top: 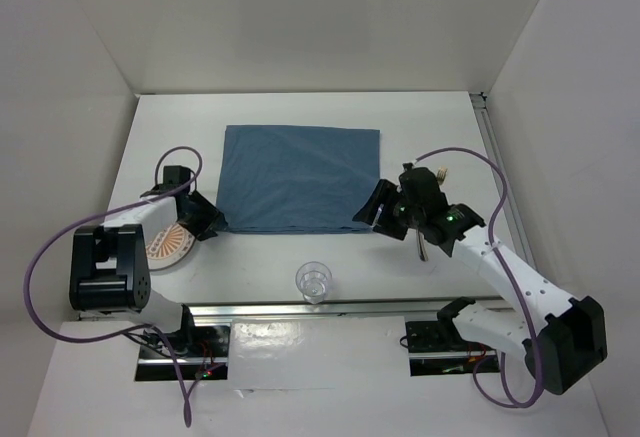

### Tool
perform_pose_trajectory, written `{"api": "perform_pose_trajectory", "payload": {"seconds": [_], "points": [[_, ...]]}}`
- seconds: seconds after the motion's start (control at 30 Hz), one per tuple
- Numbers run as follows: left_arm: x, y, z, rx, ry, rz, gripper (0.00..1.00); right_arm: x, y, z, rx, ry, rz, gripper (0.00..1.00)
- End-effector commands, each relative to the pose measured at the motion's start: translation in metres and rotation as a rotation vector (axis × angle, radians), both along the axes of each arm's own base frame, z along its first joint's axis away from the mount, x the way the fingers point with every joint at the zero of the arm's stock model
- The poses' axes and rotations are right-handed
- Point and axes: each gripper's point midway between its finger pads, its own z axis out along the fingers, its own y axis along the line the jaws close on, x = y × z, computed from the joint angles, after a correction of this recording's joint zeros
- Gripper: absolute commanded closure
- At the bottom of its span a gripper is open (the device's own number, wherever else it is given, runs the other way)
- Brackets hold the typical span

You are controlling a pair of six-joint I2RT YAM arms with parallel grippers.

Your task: Set the dinner table for one person

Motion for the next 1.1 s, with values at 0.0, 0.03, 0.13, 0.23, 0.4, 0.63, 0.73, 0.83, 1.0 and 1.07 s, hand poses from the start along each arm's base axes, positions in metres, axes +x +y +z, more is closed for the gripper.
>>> {"api": "perform_pose_trajectory", "payload": {"seconds": [0.0, 0.03, 0.13, 0.23, 0.4, 0.63, 0.73, 0.83, 1.0, 1.07], "points": [[0.005, -0.003, -0.012, -0.027, 0.003, 0.038, 0.45, -0.003, -0.005, -0.001, 0.015, 0.001, -0.022, 0.28], [0.003, -0.004, -0.015, -0.028, 0.017, 0.038, 0.45, -0.008, -0.005, -0.004, 0.027, 0.017, -0.021, 0.28], [0.003, -0.002, -0.019, -0.02, 0.029, 0.051, 0.48, -0.01, -0.007, -0.01, 0.035, 0.03, -0.031, 0.28], [0.004, 0.0, -0.023, -0.012, 0.032, 0.055, 0.61, -0.015, -0.009, -0.021, 0.029, 0.061, -0.04, 0.27], [0.008, 0.0, -0.023, -0.009, 0.05, 0.045, 1.0, -0.009, -0.02, -0.041, 0.037, 0.162, -0.203, 0.23], [0.006, 0.001, -0.014, -0.001, 0.042, 0.027, 1.0, 0.011, -0.036, -0.06, 0.168, 0.111, -0.482, 0.31], [0.007, 0.001, -0.01, 0.006, 0.044, 0.008, 1.0, 0.02, -0.04, -0.074, 0.114, 0.12, -0.509, 0.31], [0.009, 0.002, -0.006, 0.01, 0.034, 0.0, 1.0, 0.033, -0.041, -0.083, 0.1, 0.109, -0.511, 0.31], [0.013, 0.002, -0.001, 0.01, 0.025, 0.0, 1.0, 0.055, -0.05, -0.1, 0.102, 0.12, -0.555, 0.31], [0.015, 0.002, 0.001, 0.014, 0.022, -0.009, 1.0, 0.065, -0.049, -0.094, 0.129, 0.085, -0.561, 0.31]]}}
